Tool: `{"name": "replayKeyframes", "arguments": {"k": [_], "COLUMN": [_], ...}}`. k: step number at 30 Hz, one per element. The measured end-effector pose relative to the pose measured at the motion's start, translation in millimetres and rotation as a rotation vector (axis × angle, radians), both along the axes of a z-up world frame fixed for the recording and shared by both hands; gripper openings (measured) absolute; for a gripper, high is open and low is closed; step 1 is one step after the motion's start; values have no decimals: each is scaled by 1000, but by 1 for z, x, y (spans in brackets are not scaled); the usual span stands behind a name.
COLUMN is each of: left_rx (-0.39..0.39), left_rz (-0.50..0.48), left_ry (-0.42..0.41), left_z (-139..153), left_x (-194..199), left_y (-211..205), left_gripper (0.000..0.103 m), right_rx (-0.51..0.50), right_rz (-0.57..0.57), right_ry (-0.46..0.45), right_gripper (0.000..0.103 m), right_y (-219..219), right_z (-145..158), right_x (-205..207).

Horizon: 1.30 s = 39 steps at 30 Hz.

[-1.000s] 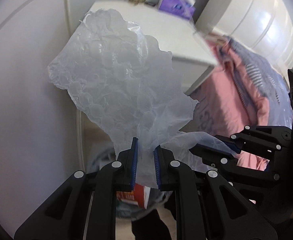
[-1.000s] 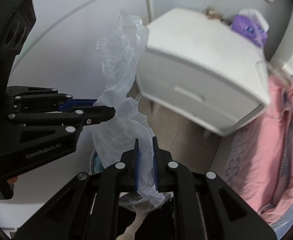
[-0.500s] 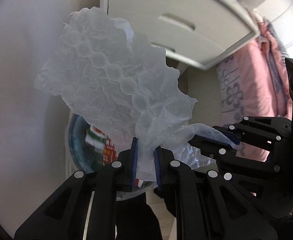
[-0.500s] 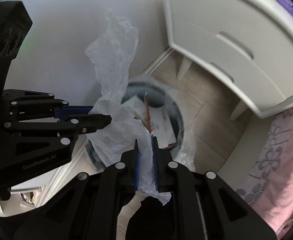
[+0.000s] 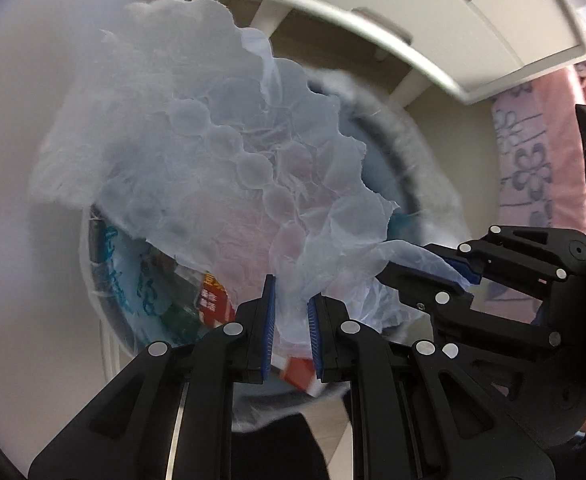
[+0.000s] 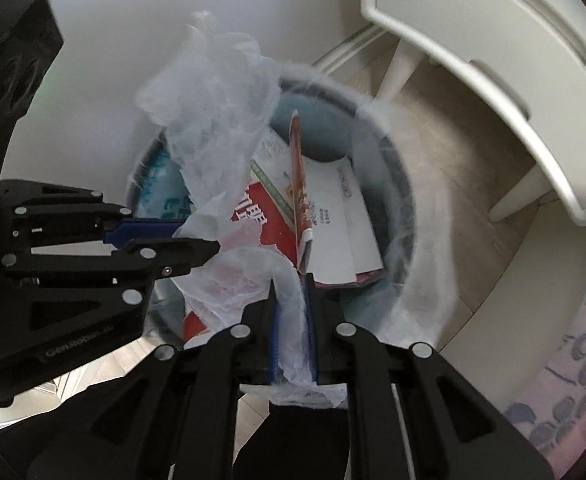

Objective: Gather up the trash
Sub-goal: 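Lift the bubble wrap with the right gripper and carry it over the wastebasket, then open the right gripper to drop the bubble wrap into the wastebasket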

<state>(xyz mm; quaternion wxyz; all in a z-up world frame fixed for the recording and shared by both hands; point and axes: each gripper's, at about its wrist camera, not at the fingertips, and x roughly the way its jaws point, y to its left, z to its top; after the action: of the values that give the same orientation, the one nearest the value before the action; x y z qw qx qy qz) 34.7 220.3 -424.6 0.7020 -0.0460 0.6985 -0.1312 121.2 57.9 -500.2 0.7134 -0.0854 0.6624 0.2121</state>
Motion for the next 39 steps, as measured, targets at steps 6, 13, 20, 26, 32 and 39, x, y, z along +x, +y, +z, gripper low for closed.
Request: {"name": "replayKeyframes", "arguments": {"k": [6, 13, 20, 26, 32, 39], "left_rx": [-5, -16, -18, -23, -30, -55], "left_rz": [-7, -18, -28, -38, -36, 14], "left_ry": [38, 58, 73, 72, 73, 94], "left_z": [-34, -61, -81, -85, -88, -86], "left_x": [6, 15, 22, 24, 27, 29], "left_y": [-1, -5, -12, -14, -9, 5], "left_gripper": [14, 14, 14, 14, 14, 23], "right_rx": [-15, -35, -66, -99, -125, -121], "right_rz": [2, 26, 72, 126, 183, 183], "right_ry": [31, 45, 37, 39, 37, 41], "right_gripper": [12, 12, 12, 12, 12, 12], "right_y": [3, 8, 22, 35, 53, 59], "right_z": [-34, -54, -71, -84, -97, -96], "right_x": [7, 8, 3, -5, -12, -17]}}
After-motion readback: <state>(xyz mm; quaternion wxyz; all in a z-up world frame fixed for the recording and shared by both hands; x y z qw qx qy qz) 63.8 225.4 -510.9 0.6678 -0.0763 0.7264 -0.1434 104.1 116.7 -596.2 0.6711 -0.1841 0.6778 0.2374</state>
